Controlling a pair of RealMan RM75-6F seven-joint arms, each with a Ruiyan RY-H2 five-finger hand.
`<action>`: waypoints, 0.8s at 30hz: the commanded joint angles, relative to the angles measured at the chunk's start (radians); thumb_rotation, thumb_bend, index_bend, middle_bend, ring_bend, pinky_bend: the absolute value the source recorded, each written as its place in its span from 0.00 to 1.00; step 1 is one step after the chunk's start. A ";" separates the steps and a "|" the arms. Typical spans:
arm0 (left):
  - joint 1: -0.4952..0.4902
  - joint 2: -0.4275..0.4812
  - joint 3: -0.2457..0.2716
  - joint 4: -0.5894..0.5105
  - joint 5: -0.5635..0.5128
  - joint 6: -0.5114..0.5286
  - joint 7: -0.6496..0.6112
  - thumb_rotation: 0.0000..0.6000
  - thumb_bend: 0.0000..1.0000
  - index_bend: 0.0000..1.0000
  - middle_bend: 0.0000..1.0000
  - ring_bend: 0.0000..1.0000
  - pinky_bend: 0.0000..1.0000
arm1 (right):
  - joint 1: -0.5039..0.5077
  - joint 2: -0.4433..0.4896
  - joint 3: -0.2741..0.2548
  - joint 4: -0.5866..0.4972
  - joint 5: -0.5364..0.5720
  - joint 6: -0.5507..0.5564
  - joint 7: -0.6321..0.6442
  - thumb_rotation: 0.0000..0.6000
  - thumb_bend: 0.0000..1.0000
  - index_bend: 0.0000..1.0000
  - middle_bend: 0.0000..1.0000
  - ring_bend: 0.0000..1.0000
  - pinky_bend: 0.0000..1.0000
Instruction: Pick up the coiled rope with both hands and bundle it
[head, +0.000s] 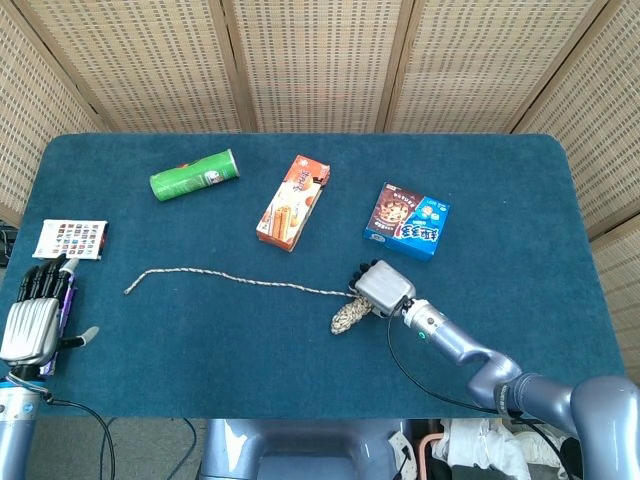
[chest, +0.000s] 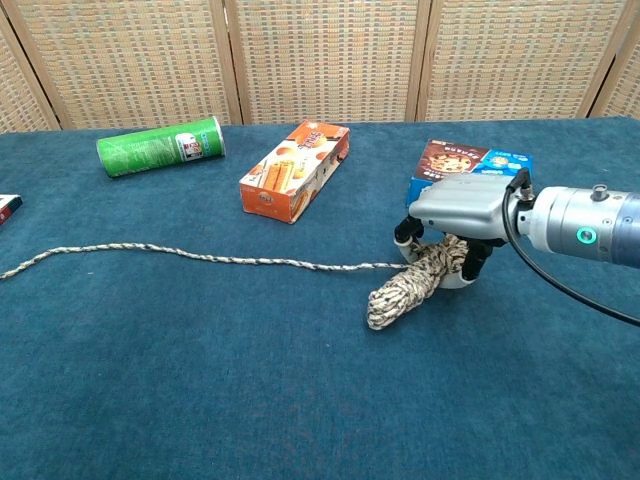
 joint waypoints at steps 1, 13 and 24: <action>-0.006 -0.014 0.000 0.019 0.014 0.000 -0.006 1.00 0.00 0.00 0.00 0.00 0.00 | -0.006 -0.026 -0.031 0.053 -0.045 0.065 0.085 1.00 0.44 0.61 0.50 0.39 0.52; -0.156 -0.130 -0.024 0.139 0.079 -0.143 0.068 1.00 0.00 0.00 0.00 0.00 0.00 | -0.072 0.047 -0.097 0.005 -0.102 0.223 0.200 1.00 0.47 0.63 0.53 0.43 0.56; -0.360 -0.338 -0.085 0.392 0.051 -0.354 0.014 1.00 0.15 0.34 0.00 0.00 0.00 | -0.108 0.098 -0.117 -0.064 -0.115 0.279 0.201 1.00 0.47 0.63 0.53 0.43 0.57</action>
